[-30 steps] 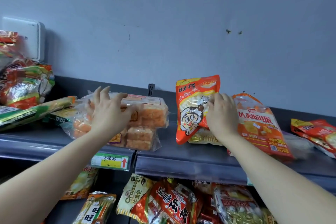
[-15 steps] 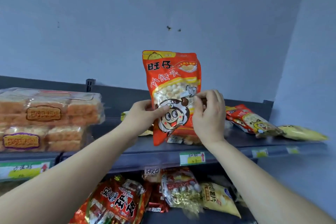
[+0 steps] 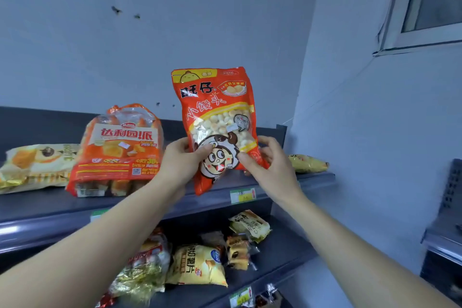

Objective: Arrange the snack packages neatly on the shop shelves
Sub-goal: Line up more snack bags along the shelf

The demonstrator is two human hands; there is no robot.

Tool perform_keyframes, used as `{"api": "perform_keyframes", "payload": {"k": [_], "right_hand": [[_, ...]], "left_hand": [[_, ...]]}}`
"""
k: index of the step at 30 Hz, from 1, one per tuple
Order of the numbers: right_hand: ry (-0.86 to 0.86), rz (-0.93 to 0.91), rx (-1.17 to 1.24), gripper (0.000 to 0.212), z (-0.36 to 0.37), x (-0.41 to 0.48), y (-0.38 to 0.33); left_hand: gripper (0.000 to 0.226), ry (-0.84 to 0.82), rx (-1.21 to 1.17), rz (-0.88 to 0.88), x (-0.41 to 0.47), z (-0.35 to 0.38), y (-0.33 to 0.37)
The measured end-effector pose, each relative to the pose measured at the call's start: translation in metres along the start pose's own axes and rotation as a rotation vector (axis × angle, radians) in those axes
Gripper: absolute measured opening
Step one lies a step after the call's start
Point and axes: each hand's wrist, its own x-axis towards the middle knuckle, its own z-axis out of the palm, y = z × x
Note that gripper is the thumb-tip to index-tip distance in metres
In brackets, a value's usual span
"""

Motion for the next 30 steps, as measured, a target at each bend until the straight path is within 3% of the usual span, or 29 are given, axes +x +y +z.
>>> {"api": "perform_keyframes", "payload": {"k": [3,6,12,14,21,26,30], "right_hand": [[-0.084,0.066,0.085,0.051,-0.033,0.010,0.037],[-0.022,0.084,0.074,0.052,-0.055,0.023,0.071],[0.066,0.143,0.116,0.036,-0.075,0.067,0.132],[0.068,0.143,0.095,0.040,-0.078,0.082,0.147],[0.059,0.232,0.084,0.029,-0.078,0.143,0.211],[0.062,0.384,-0.474,0.036,-0.093,0.189,0.268],[-0.186,0.502,-0.758,0.063,-0.097,0.201,0.302]], "left_hand": [[0.008,-0.012,-0.013,-0.020,0.009,0.044,-0.016],[0.005,-0.029,0.011,-0.053,0.020,0.083,-0.034],[0.025,-0.166,0.066,-0.136,0.058,0.137,-0.059],[0.036,-0.204,0.082,-0.161,0.075,0.150,-0.067],[0.041,-0.098,0.043,-0.135,0.151,0.190,-0.100],[0.053,-0.042,0.129,-0.136,0.205,0.208,-0.124],[0.050,-0.012,0.249,-0.115,0.232,0.223,-0.143]]}}
